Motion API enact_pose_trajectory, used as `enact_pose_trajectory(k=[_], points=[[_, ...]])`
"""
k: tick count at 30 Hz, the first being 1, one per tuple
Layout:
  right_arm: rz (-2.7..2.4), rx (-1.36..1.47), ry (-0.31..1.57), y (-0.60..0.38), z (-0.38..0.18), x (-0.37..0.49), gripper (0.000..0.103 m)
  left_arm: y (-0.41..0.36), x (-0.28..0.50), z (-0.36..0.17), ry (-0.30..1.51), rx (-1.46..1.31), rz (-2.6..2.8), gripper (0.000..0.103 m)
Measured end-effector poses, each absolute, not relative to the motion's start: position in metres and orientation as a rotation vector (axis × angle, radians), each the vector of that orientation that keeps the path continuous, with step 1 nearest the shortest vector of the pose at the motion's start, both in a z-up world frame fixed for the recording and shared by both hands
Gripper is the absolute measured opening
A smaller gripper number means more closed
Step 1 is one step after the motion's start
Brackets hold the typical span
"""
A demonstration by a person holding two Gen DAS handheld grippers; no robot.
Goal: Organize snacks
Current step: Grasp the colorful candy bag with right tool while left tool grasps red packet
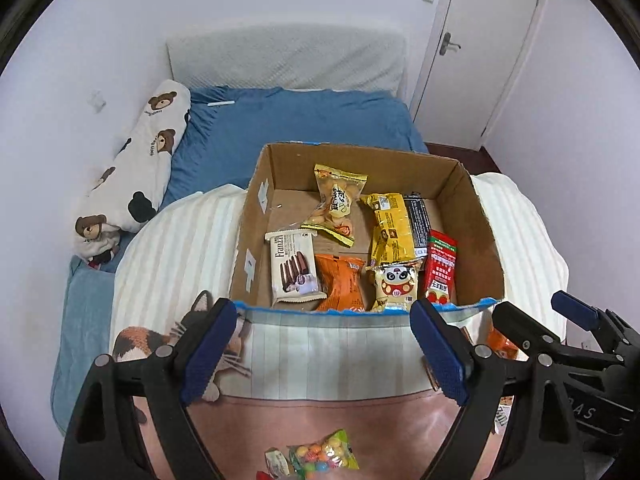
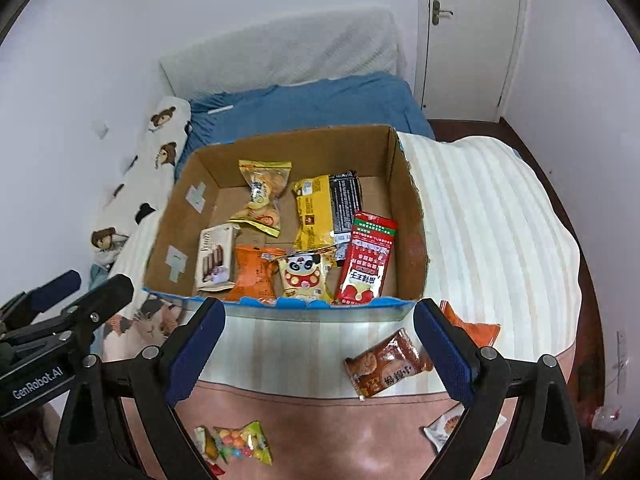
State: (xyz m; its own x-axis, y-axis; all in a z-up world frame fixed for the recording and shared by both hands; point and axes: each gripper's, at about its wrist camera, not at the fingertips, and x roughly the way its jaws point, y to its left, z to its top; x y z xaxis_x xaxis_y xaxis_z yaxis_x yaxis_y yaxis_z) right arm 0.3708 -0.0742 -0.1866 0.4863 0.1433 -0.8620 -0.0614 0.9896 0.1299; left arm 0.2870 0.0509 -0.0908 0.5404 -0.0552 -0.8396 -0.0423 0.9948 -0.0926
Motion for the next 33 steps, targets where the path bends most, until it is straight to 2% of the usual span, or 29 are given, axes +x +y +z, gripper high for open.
enact_pose_trajectory(k=[5,7,9,15,20,25,28,31,33], points=[[0.161,0.118,1.067,-0.075,-0.183,0.347,0.097,0.057,0.265,-0.092,0.989,-0.131,0.003,0.089],[0.192,0.138,1.104,-0.075,-0.192,0.338,0.097,0.061,0.254,-0.098,0.997,-0.135,0.010,0.100],[0.218,0.160,1.150,-0.075,-0.205,0.331,0.097,0.066,0.245,-0.108,1.016,-0.136,0.023,0.103],[0.280,0.275,1.381,-0.063,-0.289,0.301,0.097,0.095,0.210,-0.170,1.154,-0.189,0.098,0.103],[0.325,0.470,1.640,-0.035,-0.383,0.275,0.097,0.117,0.175,-0.231,1.291,-0.233,0.188,0.103],[0.260,0.671,1.794,-0.012,-0.453,0.261,0.097,0.134,0.150,-0.276,1.393,-0.261,0.267,0.103],[0.159,0.810,1.813,-0.005,-0.480,0.259,0.092,0.141,0.143,-0.292,1.425,-0.295,0.289,0.103],[0.049,0.819,1.810,0.000,-0.493,0.260,0.090,0.144,0.137,-0.304,1.445,-0.302,0.303,0.103],[0.013,0.761,1.809,0.006,-0.493,0.262,0.074,0.146,0.135,-0.309,1.455,-0.312,0.306,0.103]])
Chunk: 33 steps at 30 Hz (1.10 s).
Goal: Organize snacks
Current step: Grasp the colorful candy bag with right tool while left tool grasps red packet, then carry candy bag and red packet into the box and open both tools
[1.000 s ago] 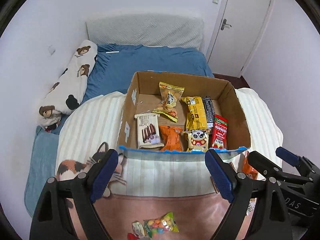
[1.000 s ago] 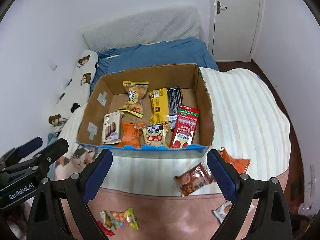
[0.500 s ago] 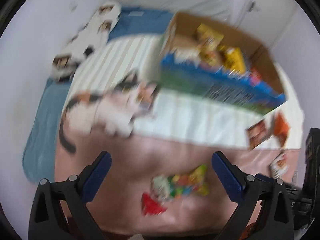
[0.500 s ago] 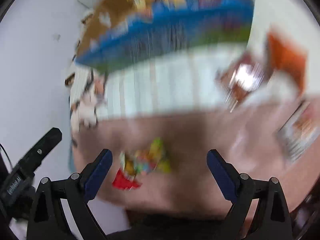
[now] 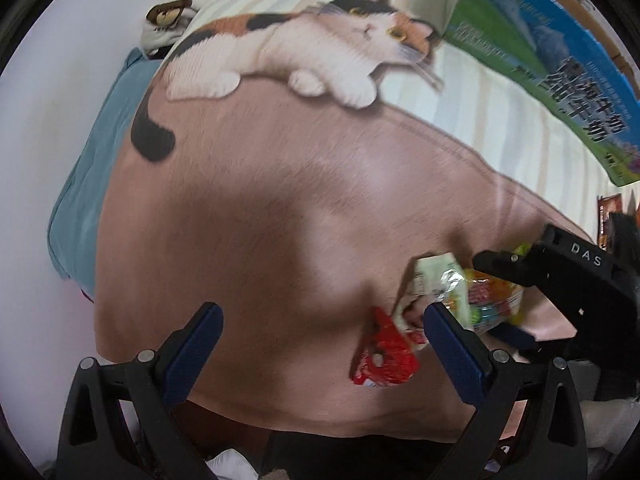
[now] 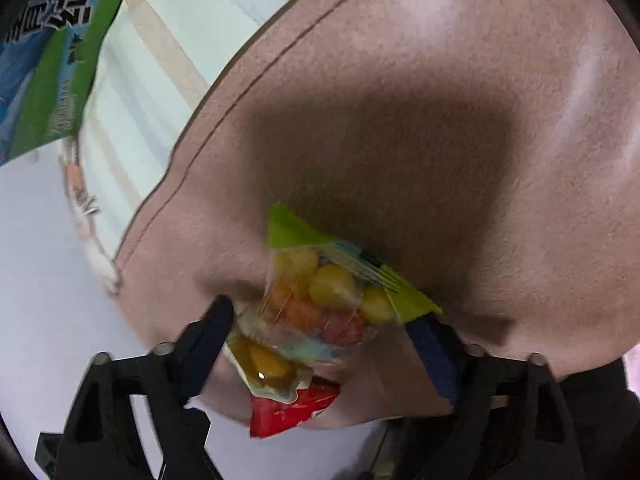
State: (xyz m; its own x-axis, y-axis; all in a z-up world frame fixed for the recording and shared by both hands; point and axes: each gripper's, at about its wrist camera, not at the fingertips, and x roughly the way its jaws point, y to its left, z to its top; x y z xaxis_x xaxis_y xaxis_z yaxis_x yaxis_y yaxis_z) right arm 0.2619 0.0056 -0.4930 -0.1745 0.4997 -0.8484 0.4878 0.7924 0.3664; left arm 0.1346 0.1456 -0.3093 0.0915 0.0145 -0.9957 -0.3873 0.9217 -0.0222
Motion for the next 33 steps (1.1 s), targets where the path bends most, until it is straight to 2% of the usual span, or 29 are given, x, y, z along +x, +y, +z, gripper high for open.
enact_pose_trajectory(k=[1,2,4,12,16,21,23,25,26,27,33], points=[[0.027,0.702,1.805,0.009,-0.490,0.263,0.070,0.146,0.135,-0.311,1.459,-0.319,0.302,0.103],[0.058,0.654,1.796,0.012,-0.486,0.263,0.061,0.146,0.135,-0.314,1.465,-0.325,0.296,0.103],[0.123,0.524,1.759,0.017,-0.475,0.264,0.057,0.145,0.136,-0.318,1.473,-0.334,0.277,0.103],[0.255,-0.096,1.618,0.044,-0.442,0.274,0.058,0.129,0.124,-0.341,1.537,-0.425,0.205,0.103],[0.263,-0.085,1.638,0.054,-0.448,0.269,0.067,0.122,0.116,-0.357,1.598,-0.466,0.182,0.103],[0.213,-0.026,1.640,0.054,-0.460,0.265,0.068,0.118,0.122,-0.375,1.605,-0.459,0.156,0.101],[0.197,-0.002,1.639,0.054,-0.461,0.267,0.067,0.119,0.121,-0.377,1.589,-0.438,0.176,0.088],[0.180,0.008,1.631,0.048,-0.460,0.271,0.061,0.120,0.117,-0.378,1.569,-0.428,0.189,0.060],[0.171,0.001,1.622,0.047,-0.459,0.271,0.057,0.120,0.117,-0.377,1.564,-0.419,0.195,0.053],[0.173,0.004,1.614,0.048,-0.459,0.272,0.056,0.119,0.117,-0.375,1.558,-0.416,0.193,0.036],[0.200,0.013,1.591,0.031,-0.452,0.267,0.052,0.119,0.132,-0.358,1.507,-0.407,0.184,0.033]])
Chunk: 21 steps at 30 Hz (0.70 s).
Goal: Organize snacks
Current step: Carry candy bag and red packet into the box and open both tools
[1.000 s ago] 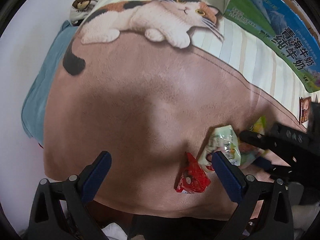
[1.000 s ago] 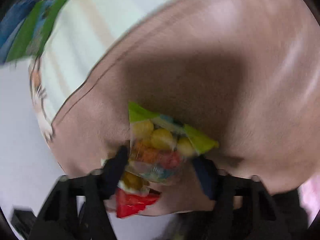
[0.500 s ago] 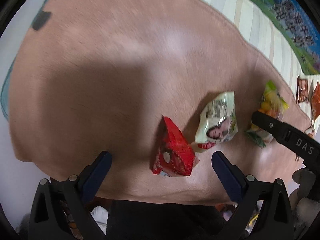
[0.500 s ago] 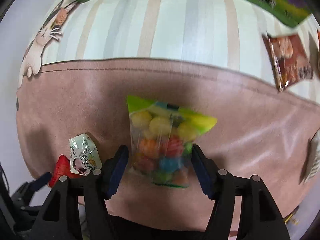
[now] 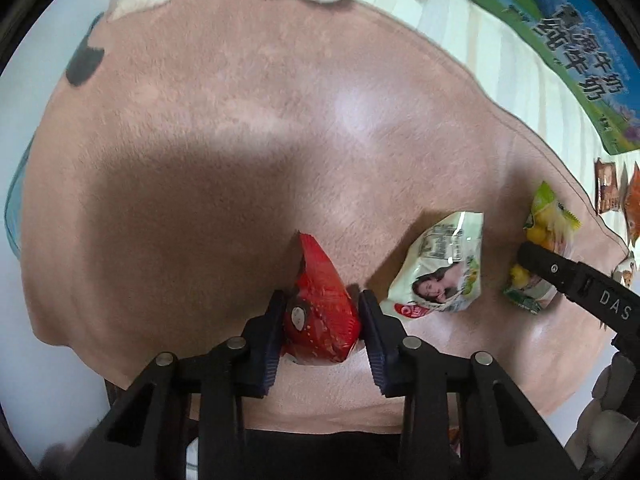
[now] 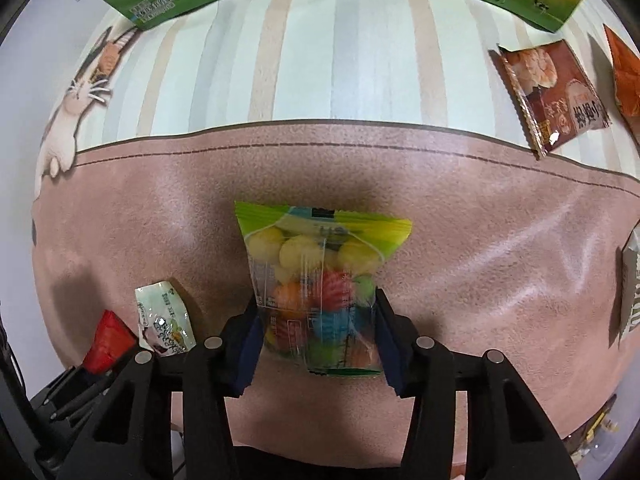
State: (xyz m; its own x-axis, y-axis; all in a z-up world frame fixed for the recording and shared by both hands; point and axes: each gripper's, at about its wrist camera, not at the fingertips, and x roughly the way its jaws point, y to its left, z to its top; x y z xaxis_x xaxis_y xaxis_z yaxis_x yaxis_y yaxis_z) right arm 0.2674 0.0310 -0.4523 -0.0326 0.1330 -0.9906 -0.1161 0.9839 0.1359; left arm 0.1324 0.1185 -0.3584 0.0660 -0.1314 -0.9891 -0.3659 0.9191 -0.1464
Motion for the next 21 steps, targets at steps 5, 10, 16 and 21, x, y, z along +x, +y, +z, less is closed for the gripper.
enact_pose_trajectory(k=[5,10,16,21], points=[[0.227,0.068,1.587,0.013,-0.438,0.260,0.052,0.125,0.124,-0.335,1.453,-0.373,0.174,0.033],[0.267,0.154,1.564,-0.010,-0.408,0.263,0.052,0.120,0.125,-0.295,1.390,-0.353,0.137,0.033],[0.339,0.264,1.475,-0.035,-0.349,0.279,0.052,0.104,0.156,-0.229,1.293,-0.347,0.043,0.033],[0.374,0.337,1.369,-0.060,-0.287,0.308,0.052,0.083,0.213,-0.176,1.218,-0.312,-0.067,0.033]])
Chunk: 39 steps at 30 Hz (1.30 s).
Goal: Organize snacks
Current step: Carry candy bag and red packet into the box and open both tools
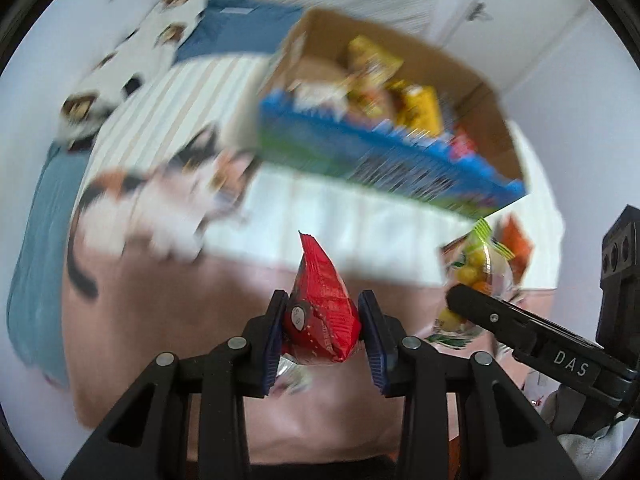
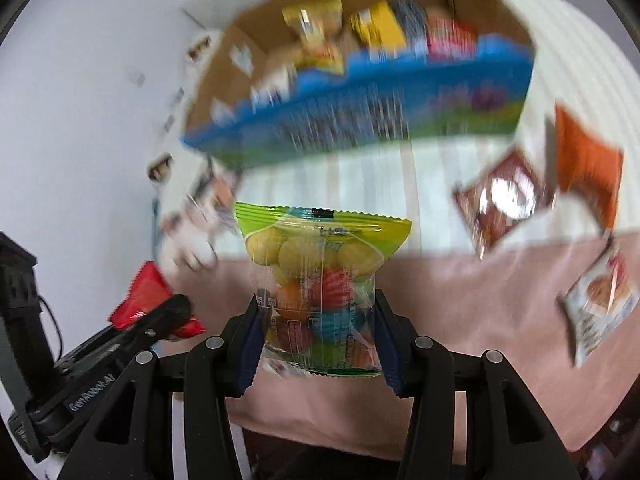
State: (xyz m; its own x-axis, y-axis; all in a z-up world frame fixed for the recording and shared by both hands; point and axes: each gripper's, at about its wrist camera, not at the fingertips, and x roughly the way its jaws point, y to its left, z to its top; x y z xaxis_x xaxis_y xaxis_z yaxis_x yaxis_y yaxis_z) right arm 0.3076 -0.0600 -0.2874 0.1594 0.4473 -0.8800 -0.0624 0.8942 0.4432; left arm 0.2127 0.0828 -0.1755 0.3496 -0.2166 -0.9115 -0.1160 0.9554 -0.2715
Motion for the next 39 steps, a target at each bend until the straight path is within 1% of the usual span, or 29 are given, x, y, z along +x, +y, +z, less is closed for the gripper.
enact_pose_trajectory(k=[1,6,11,14,17,20,27,28,29,30,31,33,35,37,39], points=[[0.380,0.355,1.342,-0.069,-0.272,0.316,0.052,0.078,0.220,-0.169,1.208,-0.303,-0.082,0.033],[0.354,0.380,1.260,-0.085,-0.233,0.360,0.052,0.054,0.284,-0.137,1.176,-0.258,-0.156,0.033],[0.283,0.360,1.236,-0.088,-0.223,0.437,0.052,0.046,0.350,-0.116,1.172,-0.236,-0.179,0.033],[0.237,0.344,1.247,-0.094,-0.227,0.488,0.052,0.043,0.400,-0.113,1.190,-0.221,-0.173,0.033],[0.188,0.329,1.272,-0.103,-0.237,0.535,0.052,0.044,0.448,-0.121,1.227,-0.200,-0.148,0.034],[0.155,0.298,1.298,-0.106,-0.250,0.569,0.052,0.049,0.488,-0.140,1.281,-0.174,-0.112,0.034],[0.081,0.194,1.385,-0.102,-0.297,0.625,0.053,0.059,0.540,-0.199,1.410,-0.108,-0.026,0.035],[0.054,0.161,1.399,-0.101,-0.302,0.630,0.054,0.060,0.544,-0.206,1.435,-0.118,-0.024,0.038],[0.037,0.138,1.400,-0.100,-0.306,0.634,0.060,0.062,0.546,-0.213,1.458,-0.135,-0.025,0.040],[0.030,0.145,1.392,-0.102,-0.307,0.636,0.071,0.064,0.550,-0.221,1.486,-0.163,-0.024,0.048],[0.041,0.177,1.382,-0.104,-0.309,0.638,0.073,0.065,0.552,-0.224,1.497,-0.175,-0.024,0.065],[0.046,0.202,1.374,-0.105,-0.311,0.640,0.074,0.064,0.553,-0.225,1.490,-0.186,-0.037,0.081],[0.053,0.199,1.373,-0.104,-0.311,0.642,0.074,0.061,0.552,-0.222,1.468,-0.165,-0.042,0.086],[0.056,0.194,1.379,-0.100,-0.313,0.642,0.080,0.057,0.551,-0.219,1.465,-0.146,-0.046,0.091],[0.063,0.177,1.382,-0.095,-0.311,0.640,0.092,0.054,0.551,-0.217,1.461,-0.136,-0.047,0.092]])
